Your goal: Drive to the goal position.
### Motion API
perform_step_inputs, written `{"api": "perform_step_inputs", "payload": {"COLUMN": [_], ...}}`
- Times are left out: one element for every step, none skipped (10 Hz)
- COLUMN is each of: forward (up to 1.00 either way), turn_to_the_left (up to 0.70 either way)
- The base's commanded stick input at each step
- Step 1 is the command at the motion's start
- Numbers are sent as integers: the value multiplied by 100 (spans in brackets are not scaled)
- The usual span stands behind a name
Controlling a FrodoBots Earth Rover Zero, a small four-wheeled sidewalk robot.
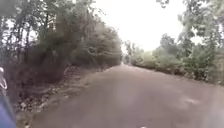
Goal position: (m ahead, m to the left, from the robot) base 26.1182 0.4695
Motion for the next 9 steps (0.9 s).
{"api": "perform_step_inputs", "payload": {"forward": [70, 70, 70, 70, 70, 70, 70, 70, 70], "turn_to_the_left": [-1, -1, -1, -1, -1, -1, -1, -1, -1]}}
